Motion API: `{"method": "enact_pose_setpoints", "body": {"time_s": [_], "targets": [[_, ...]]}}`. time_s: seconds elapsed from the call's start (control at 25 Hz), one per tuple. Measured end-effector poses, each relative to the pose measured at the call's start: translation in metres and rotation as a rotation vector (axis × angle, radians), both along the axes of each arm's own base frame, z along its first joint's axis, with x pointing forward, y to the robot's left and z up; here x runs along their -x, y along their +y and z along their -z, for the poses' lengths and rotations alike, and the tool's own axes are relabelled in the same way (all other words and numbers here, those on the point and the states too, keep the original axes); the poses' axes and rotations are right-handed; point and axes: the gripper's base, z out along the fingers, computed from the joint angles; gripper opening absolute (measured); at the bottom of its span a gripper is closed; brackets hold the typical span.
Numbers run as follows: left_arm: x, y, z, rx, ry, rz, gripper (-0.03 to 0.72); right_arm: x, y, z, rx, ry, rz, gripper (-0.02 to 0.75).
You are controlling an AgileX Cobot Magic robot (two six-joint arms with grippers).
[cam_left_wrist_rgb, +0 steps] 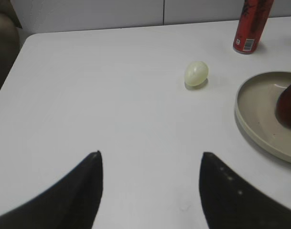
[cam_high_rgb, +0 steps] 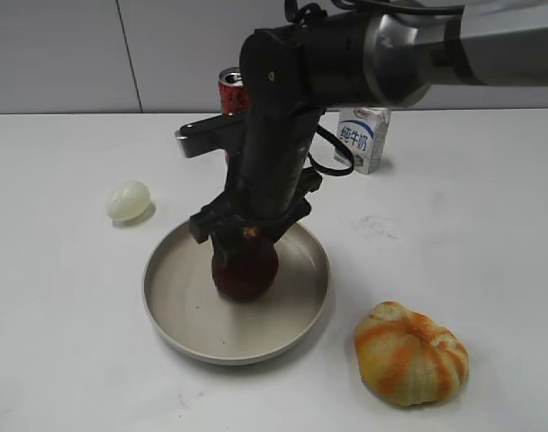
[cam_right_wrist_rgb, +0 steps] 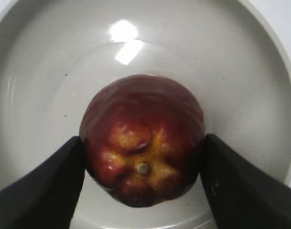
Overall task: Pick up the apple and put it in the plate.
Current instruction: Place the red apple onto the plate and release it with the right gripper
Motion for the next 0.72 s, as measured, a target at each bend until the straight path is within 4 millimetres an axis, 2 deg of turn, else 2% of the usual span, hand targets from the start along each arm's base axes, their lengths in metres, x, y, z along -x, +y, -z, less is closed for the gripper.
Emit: {"method": "enact_pose_setpoints", "body": {"time_s": [0.12,0.24,0.48,0.6,0.72], "targets": [[0.000,0.000,0.000,0.000,0.000,0.000,0.487,0.001,0.000,0.000,0.012,0.017,0.000,0.644],[0.000,0.000,0.000,0.000,0.000,0.000,0.487,0.000,0.001,-0.009,0.025,0.036,-0.005,0.669],[0.000,0.000,0.000,0.000,0.000,0.000,0.487,-0.019,0.004,-0.053,0.009,-0.029,-0.010,0.671],[0.000,0.000,0.000,0.000,0.000,0.000,0.487,-0.036,-0.012,-0.074,0.042,-0.059,0.020,0.669],[0.000,0.000,0.000,0.000,0.000,0.000,0.487,-0.060,-0.041,-0.085,0.060,-0.083,0.092,0.666]]}}
